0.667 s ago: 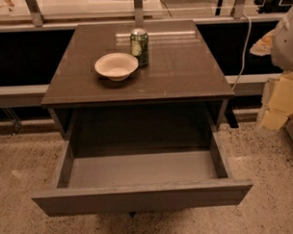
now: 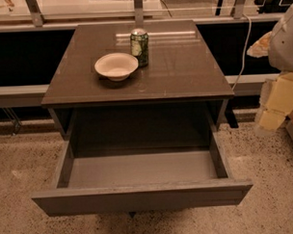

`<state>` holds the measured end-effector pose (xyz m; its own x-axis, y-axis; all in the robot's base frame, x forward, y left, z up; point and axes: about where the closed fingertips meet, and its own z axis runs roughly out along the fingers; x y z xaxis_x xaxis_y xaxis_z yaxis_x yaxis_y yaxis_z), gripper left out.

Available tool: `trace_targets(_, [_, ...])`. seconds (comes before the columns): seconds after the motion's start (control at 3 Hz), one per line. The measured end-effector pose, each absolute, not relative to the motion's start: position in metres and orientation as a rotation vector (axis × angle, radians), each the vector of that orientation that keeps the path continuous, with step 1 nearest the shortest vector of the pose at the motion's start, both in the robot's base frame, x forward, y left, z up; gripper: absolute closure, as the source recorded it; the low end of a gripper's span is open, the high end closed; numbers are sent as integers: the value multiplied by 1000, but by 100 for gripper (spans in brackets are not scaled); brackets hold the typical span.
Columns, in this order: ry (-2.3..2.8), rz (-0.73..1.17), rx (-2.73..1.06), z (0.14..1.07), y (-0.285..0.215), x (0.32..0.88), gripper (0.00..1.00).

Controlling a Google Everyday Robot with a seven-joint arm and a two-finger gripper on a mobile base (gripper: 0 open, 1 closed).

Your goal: Close top drawer

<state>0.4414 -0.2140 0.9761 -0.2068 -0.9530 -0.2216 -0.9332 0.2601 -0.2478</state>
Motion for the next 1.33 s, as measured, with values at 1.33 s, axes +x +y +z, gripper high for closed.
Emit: trace_targets(1.33, [2122, 96, -1787, 812, -153, 447, 0])
